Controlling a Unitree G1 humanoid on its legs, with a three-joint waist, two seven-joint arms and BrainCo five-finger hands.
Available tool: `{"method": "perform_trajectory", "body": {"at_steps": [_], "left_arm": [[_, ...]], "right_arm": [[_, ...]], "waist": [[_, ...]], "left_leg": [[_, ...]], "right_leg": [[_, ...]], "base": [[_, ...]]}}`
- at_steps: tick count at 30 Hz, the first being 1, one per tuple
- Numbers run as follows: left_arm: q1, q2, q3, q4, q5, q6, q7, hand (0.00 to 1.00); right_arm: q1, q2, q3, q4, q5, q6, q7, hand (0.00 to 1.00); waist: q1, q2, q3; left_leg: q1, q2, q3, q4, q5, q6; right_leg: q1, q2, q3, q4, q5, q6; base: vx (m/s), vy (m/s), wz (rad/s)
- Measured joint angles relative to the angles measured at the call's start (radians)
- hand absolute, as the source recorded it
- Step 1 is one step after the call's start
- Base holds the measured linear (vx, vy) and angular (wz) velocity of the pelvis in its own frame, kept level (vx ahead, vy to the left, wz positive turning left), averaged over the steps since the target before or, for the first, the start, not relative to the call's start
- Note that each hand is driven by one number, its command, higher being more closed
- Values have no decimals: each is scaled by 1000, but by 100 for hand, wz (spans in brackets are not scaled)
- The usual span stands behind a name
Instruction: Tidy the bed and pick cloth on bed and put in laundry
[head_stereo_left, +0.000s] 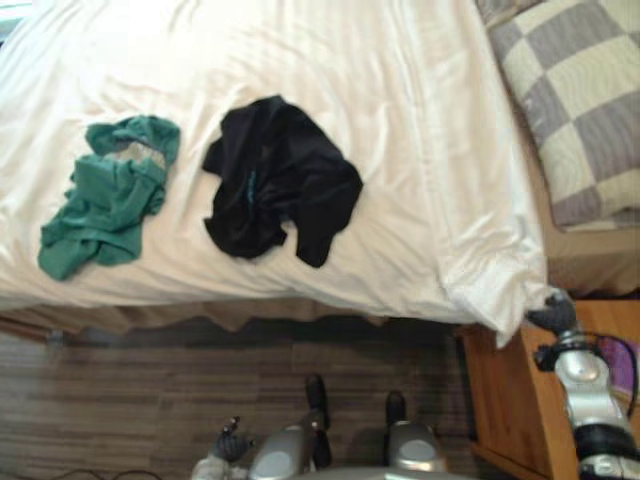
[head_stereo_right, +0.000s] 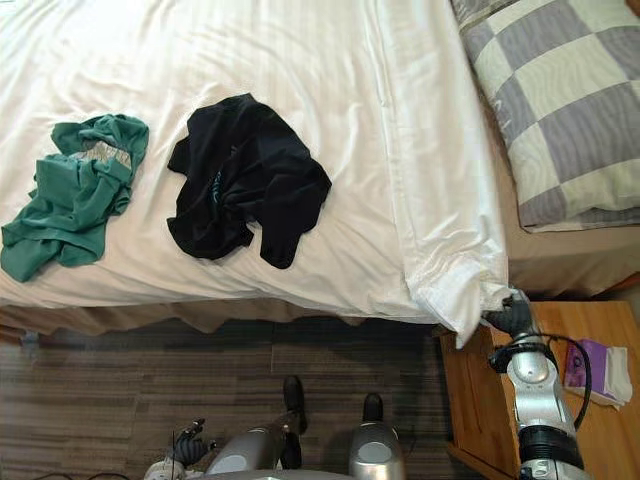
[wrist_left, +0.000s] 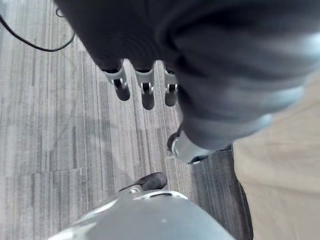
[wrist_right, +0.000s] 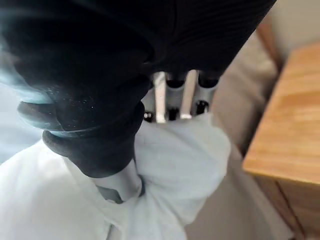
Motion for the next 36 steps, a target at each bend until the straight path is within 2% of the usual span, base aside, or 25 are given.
{"method": "perform_trajectory", "body": {"at_steps": [5, 7, 11, 15, 16, 20, 23, 26, 30, 32, 34, 35, 36], "left_arm": [[1, -21, 54, 2, -1, 20, -9, 0], [2, -29, 78, 3, -1, 22, -13, 0], [9, -39, 100, 12, -1, 33, -14, 0], [9, -39, 99, 11, -1, 36, -11, 0], [9, -39, 99, 12, -1, 37, -11, 0], [8, -37, 79, 11, -3, 36, 0, 0], [6, -37, 54, 9, -16, 34, 7, 0], [3, -38, 16, 8, -30, 30, 8, 0], [3, -47, -25, -3, -63, 21, 9, 0], [3, -54, -50, -4, -85, 16, 9, 0], [3, -58, -97, -31, -124, 5, 7, 0], [3, -58, -101, -33, -127, 4, 7, 0], [2, -59, -126, -44, -143, -7, 6, 0]], "right_arm": [[1, 89, -183, -1, 249, 31, -33, 0], [4, 113, -281, -9, 338, 49, -94, 0], [19, 118, -434, -143, 389, 50, -223, 0], [-35, 59, -472, -259, 388, 9, -302, 0], [-78, 26, -451, -261, 389, 4, -314, 100], [-214, -52, -295, -260, 436, -34, -311, 100], [-321, -83, -161, -253, 506, -52, -291, 100], [-489, -98, -59, -225, 592, -72, -255, 100], [-737, -174, 31, -16, 738, -95, -221, 100], [-831, -194, 71, 58, 787, -106, -210, 100], [-926, -222, 118, 140, 837, -109, -185, 100], [-929, -223, 118, 147, 841, -109, -182, 100], [-939, -226, 119, 187, 848, -109, -176, 100]], "waist": [[1, -1, -3], [1, 0, -11], [-6, 3, -38], [-19, 5, -47], [-22, 5, -47], [-18, 8, -47], [3, 24, -44], [22, 58, -33], [59, 104, 5], [63, 129, 25], [67, 177, 69], [68, 181, 73], [69, 202, 90]], "left_leg": [[10, 2, 21, 0, -9, 4], [10, 1, 25, 0, -16, -1], [10, 0, 32, 0, -24, 3], [17, 1, 35, 0, -23, 4], [17, 2, 35, 0, -23, 5], [17, 1, 28, 0, -23, 4], [2, 0, 19, 0, -23, 3], [-55, 0, 6, 0, -5, 4], [-99, -1, -9, 0, 20, 15], [-119, -2, -20, 1, 28, 9], [-158, -2, -29, 1, 42, 13], [-161, -2, -29, 2, 44, 12], [-177, -3, -31, 3, 51, 11]], "right_leg": [[2, 1, 23, -2, 1, -1], [3, 1, 28, -10, 3, -4], [5, 2, 45, -15, 10, -4], [7, 3, 46, -13, 15, 2], [7, 3, 45, -12, 15, 2], [3, 3, 43, -13, 14, 2], [-6, 1, 34, -14, 12, -5], [-52, 1, 20, -6, 24, -9], [-86, 1, -1, -4, 39, -4], [-106, 0, -12, 4, 39, -4], [-147, 0, -17, 21, 40, -4], [-150, -1, -17, 23, 40, -3], [-167, -1, -18, 26, 43, -2]], "base": [[-11, -5, -11], [19, -9, -8], [47, -19, -14], [30, -26, -6], [0, 0, 0], [-24, 1, 4], [-31, 2, 10], [-11, -4, 17], [-7, -6, 18], [-15, -1, 19], [-7, -13, 12], [5, -14, 6], [8, -15, 3]]}}
